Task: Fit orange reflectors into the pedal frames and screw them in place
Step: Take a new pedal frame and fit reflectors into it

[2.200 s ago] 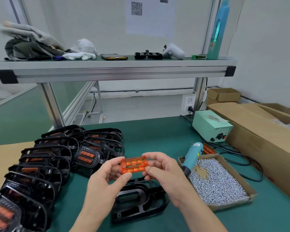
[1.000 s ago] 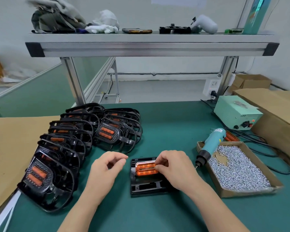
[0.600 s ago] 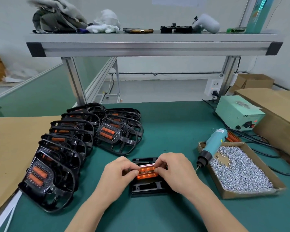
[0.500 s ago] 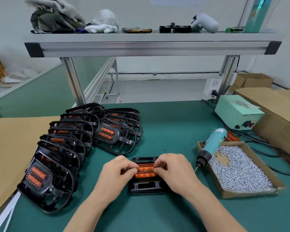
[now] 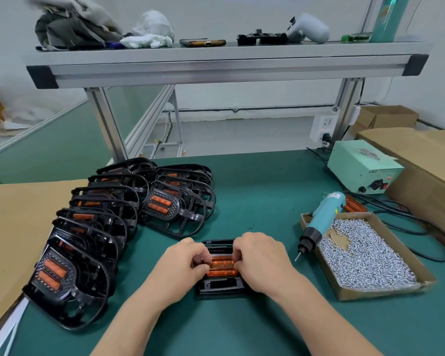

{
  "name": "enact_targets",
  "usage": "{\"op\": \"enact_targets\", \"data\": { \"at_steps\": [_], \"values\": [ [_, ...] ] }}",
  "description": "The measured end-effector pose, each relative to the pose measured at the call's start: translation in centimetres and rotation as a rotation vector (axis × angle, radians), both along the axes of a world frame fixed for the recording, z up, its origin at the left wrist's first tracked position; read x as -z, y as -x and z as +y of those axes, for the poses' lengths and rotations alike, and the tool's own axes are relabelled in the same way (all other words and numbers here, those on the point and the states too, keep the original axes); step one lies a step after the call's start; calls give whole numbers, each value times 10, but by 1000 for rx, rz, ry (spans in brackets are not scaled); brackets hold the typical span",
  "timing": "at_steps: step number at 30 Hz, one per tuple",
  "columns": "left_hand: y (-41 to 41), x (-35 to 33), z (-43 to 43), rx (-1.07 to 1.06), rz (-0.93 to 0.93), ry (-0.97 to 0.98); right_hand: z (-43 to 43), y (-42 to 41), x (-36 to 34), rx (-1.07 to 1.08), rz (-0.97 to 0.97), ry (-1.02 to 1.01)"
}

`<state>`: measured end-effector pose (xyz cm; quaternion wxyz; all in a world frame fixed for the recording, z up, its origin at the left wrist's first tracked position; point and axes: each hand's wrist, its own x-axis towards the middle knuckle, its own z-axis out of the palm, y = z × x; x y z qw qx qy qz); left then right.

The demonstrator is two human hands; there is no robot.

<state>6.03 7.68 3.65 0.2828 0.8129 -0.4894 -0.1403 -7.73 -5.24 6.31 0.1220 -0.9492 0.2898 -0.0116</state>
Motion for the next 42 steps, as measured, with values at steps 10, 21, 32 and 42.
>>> {"op": "enact_targets", "data": {
  "at_steps": [10, 21, 32, 42],
  "values": [
    [20, 0, -21, 112, -81, 56, -10, 19, -9, 15, -206, -108],
    [20, 5, -25, 110, -192, 28, -108, 118, -16, 551, -180, -35],
    [28, -4, -28, 72, -178, 54, -115, 119, 6, 520, -57, -136],
    [38, -14, -27, 16, -80, 140, -115, 120, 10, 543, -156, -121]
  ]
}}
